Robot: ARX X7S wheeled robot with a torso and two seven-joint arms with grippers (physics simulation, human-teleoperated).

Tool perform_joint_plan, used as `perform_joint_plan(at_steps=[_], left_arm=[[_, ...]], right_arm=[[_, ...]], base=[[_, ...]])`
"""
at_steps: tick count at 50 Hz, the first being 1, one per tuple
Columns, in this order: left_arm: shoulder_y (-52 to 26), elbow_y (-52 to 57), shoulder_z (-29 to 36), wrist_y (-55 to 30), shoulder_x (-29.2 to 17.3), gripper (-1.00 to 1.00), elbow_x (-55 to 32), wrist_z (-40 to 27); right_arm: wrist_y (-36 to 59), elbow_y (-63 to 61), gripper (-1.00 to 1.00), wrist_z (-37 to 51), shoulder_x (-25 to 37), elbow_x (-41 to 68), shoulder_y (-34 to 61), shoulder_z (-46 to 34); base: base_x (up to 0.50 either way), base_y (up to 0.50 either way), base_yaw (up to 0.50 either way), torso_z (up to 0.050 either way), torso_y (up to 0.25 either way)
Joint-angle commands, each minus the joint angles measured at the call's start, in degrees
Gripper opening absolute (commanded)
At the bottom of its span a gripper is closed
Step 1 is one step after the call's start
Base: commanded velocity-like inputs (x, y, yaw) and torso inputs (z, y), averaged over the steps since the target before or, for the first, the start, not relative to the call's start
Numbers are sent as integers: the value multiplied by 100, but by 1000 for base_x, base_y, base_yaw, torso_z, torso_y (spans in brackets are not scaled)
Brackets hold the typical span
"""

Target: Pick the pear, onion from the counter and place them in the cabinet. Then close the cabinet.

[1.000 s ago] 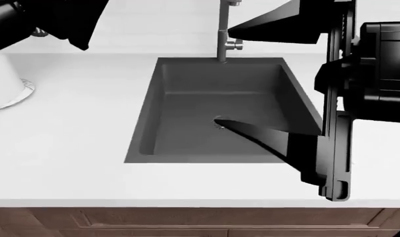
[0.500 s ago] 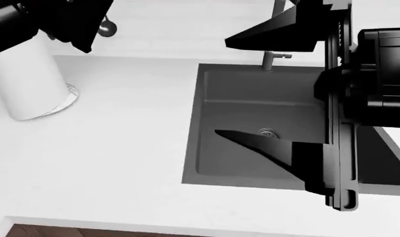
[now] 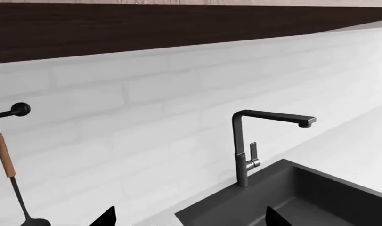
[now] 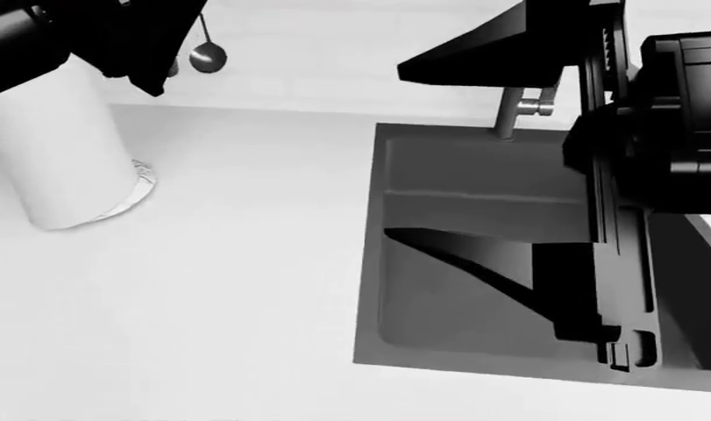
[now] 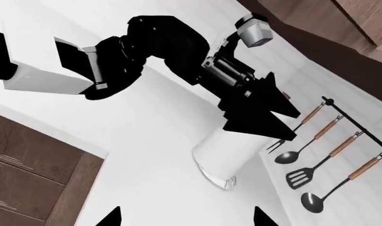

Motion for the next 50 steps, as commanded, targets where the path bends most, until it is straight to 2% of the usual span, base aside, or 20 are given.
perform_joint_plan(at_steps=[1,6,12,22,33,45,50], left_arm=[[-31,-15,11,14,10,100,-4,7],[-15,-4,19,25,10,100,-1,7],[-13,6,22,30,14,100,-8,-2],[4,17,33,58,9,100,-1,14],[0,78,9,33,-10,100,-70,-27],[10,176,-69,-13,-35,100,-218,-141],[16,185,-70,-10,-41,100,-229,-143]], right_arm=[[-70,56,100,55,-19,111,-12,94],[-109,33,100,81,13,99,-68,113],[-87,16,100,41,35,95,-29,113],[-152,-33,100,54,73,132,-73,169],[-175,-44,100,56,84,174,-46,218],[-112,-43,100,58,107,139,47,214],[-67,-25,100,91,112,184,71,216]], base=[[0,0,500,0,0],[0,0,462,0,0],[23,3,0,0,0],[435,55,0,0,0],[96,-30,0,0,2],[-1,0,0,0,0],[-261,-291,0,0,0]])
